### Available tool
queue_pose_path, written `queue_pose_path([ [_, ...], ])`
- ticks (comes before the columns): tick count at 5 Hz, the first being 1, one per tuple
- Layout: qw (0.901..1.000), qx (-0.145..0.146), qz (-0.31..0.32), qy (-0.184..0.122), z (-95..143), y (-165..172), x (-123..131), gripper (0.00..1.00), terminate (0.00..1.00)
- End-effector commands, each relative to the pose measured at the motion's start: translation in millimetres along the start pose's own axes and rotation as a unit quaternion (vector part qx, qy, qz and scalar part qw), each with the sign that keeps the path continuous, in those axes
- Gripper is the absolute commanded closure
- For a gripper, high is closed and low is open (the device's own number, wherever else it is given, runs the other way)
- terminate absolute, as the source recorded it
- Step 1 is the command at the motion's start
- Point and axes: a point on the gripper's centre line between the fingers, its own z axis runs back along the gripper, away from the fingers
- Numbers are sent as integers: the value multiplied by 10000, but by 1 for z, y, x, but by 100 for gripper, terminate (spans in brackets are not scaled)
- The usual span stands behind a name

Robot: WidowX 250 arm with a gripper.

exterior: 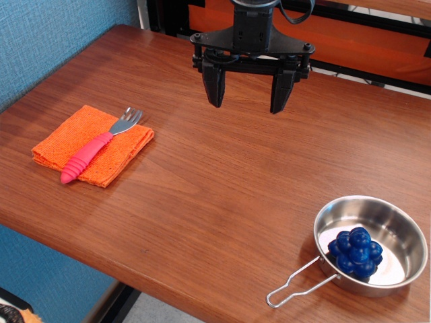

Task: Take the fork from the orange cloth and place it in between cloth and vessel.

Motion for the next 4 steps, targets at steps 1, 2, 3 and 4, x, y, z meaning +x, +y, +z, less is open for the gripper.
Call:
queue_pose_path([
  [1,10000,0,0,0,0,0,0,0,0],
  [2,9999,121,-71,67,3,25,0,0,0],
  [3,9979,251,-448,383,-1,56,3,0,0],
  [4,9958,421,-674,456,-11,101,3,0,0],
])
